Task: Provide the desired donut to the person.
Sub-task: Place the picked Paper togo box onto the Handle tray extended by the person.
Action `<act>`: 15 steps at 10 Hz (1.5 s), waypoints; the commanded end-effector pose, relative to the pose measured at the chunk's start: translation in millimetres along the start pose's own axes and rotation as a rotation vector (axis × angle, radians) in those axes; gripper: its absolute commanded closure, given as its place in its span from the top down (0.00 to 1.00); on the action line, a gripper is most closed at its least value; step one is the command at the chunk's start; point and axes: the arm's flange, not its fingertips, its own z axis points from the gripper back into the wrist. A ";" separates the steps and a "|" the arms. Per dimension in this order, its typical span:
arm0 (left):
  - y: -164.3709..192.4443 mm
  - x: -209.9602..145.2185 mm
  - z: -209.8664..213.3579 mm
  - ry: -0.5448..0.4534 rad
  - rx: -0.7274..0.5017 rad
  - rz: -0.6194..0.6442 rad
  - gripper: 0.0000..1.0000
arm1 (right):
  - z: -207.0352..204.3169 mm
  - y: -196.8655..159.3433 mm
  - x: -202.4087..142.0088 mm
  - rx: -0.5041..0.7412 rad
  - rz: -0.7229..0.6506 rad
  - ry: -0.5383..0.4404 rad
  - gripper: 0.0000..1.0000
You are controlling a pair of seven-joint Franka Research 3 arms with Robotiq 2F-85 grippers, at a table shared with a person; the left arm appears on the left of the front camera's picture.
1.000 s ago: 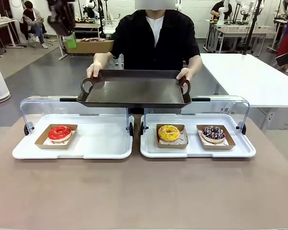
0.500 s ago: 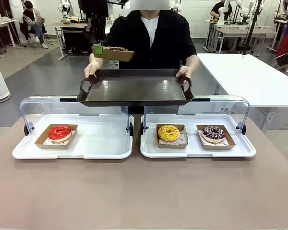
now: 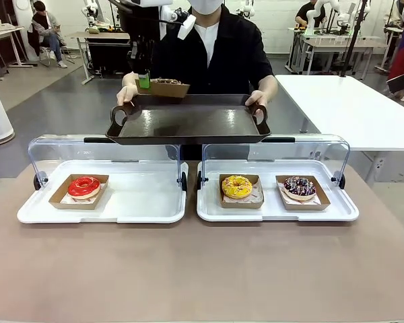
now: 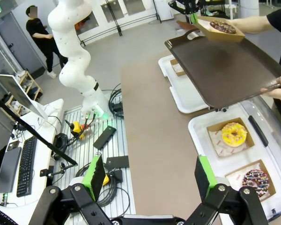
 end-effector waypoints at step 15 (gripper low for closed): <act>-6.0 -25.1 -69.6 -0.138 -0.183 0.014 0.01 | -0.1 -0.2 -0.2 0.011 0.004 -0.009 1.00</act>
